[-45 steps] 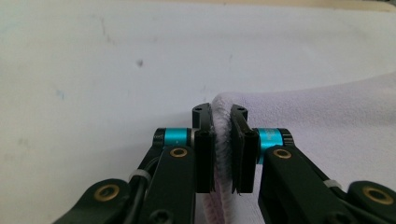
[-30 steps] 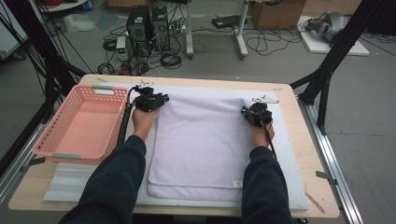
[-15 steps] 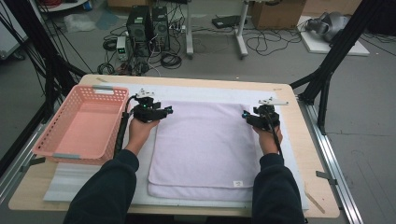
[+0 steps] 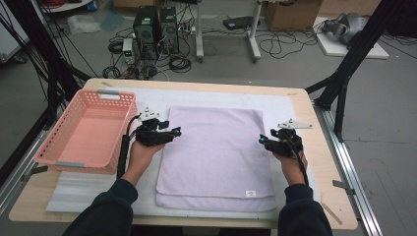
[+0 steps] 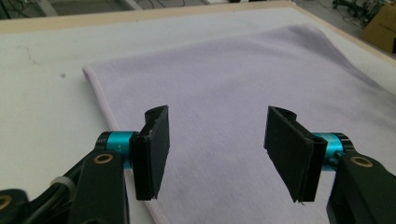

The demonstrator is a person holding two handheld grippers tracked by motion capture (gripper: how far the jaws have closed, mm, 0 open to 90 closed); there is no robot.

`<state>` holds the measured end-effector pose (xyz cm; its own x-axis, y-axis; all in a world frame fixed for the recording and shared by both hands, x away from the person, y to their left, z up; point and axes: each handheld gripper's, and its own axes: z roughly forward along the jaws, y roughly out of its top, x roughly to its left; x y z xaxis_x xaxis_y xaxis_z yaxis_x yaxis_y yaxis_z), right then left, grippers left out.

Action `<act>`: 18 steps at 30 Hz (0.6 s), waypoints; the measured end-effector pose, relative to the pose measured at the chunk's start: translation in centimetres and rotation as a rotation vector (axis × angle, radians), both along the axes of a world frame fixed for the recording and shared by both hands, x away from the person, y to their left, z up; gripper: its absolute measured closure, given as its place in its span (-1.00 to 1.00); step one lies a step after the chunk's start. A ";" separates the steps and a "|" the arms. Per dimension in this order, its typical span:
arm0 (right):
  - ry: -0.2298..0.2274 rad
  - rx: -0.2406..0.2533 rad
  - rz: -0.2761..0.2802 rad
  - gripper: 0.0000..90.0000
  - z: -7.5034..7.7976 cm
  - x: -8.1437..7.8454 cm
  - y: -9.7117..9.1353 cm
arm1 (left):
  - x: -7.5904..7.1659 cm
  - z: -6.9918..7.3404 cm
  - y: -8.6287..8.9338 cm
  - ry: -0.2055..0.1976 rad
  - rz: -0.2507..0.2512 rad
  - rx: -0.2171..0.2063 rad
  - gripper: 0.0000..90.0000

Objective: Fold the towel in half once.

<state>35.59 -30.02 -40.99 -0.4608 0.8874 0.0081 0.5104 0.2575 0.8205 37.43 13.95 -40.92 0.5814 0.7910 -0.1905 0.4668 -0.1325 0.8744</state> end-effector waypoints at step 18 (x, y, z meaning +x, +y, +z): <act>-0.002 0.020 0.031 0.18 -1.6 -7.8 -1.1 | -7.1 -2.5 1.3 0.037 -0.015 0.009 -0.05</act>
<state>27.81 -31.12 -42.58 -0.4884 0.8723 0.0243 0.5003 0.2571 0.8268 30.34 15.27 -43.45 0.5861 0.7837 -0.2055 0.4970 -0.1475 0.8551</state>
